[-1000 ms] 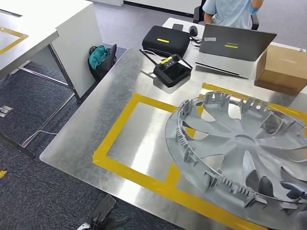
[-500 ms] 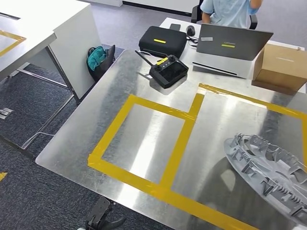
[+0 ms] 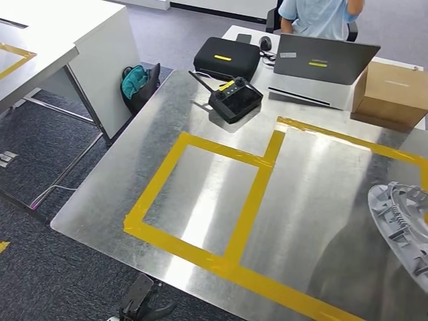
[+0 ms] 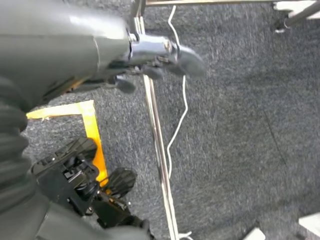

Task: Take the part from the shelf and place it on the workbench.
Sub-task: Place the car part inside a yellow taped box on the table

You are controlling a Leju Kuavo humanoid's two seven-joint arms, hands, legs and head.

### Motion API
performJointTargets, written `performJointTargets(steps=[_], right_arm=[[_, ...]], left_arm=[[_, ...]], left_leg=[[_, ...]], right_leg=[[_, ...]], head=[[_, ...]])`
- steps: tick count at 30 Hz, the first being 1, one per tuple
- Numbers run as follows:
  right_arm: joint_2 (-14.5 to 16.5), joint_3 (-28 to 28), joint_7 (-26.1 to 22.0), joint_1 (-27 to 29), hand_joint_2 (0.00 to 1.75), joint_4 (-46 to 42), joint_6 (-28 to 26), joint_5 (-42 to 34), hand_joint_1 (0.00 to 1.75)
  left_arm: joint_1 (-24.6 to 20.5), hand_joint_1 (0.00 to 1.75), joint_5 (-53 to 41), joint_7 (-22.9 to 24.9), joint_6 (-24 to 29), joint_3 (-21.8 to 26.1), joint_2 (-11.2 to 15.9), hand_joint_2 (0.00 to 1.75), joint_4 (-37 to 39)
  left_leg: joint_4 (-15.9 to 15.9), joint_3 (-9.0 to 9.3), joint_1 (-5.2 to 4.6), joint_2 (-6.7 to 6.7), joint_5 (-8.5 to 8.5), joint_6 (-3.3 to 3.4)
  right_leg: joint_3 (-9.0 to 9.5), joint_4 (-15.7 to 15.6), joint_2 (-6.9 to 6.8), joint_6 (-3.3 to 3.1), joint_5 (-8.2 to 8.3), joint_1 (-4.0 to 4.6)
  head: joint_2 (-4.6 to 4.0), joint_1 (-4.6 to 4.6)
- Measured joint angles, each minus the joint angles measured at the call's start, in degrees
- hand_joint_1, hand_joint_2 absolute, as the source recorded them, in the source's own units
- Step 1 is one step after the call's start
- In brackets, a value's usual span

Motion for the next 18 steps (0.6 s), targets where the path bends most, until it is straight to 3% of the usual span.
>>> performJointTargets(steps=[4, 7, 11, 15, 18], right_arm=[[-0.32, -6.94, -6.57, -6.01, 1.75, 3.82, 2.6, 12.55, 1.75], [-1.39, -7.93, -7.35, -8.09, 1.75, 6.46, 1.5, 19.2, 1.75], [-2.5, -7.93, -7.3, -9.54, 1.75, 8.42, 0.69, 21.17, 1.75], [-4.37, -6.05, -4.91, -9.52, 1.75, 10.7, -1.13, 24.94, 1.75], [-7.61, -0.41, 1.64, -8.51, 1.75, 13.76, -2.75, 26.15, 1.75]], left_arm=[[-0.3, 0.0, -1.66, 0.85, -0.66, -0.01, -0.11, 1.75, 0.0], [-0.44, 0.0, -2.65, 1.4, -1.23, -0.09, -0.23, 1.75, 0.0], [-0.53, 0.0, -3.09, 1.62, -1.4, -0.11, -0.32, 1.75, 0.0], [-0.63, 0.0, -4.04, 1.92, -1.66, -0.25, -0.36, 1.75, 0.0], [-0.79, 0.0, -4.88, 2.43, -2.08, -0.42, -0.54, 1.75, 0.0]], left_leg=[[0.0, -0.03, -0.1, -0.01, 0.09, 0.17], [0.0, -0.04, -0.18, -0.01, 0.14, 0.23], [0.0, -0.04, -0.25, -0.01, 0.19, 0.29], [0.0, -0.06, -0.3, -0.01, 0.22, 0.34], [0.0, -0.1, -0.38, -0.01, 0.26, 0.41]], right_leg=[[0.04, -0.01, -0.1, 0.08, 0.06, -0.1], [0.02, -0.01, -0.11, 0.17, 0.12, -0.18], [0.02, -0.01, -0.12, 0.22, 0.15, -0.26], [0.04, -0.01, -0.11, 0.29, 0.21, -0.32], [0.03, -0.04, -0.13, 0.37, 0.26, -0.4]], head=[[0.0, 0.01], [0.0, 0.0], [0.0, 0.0], [0.0, 0.01], [0.0, 0.02]])
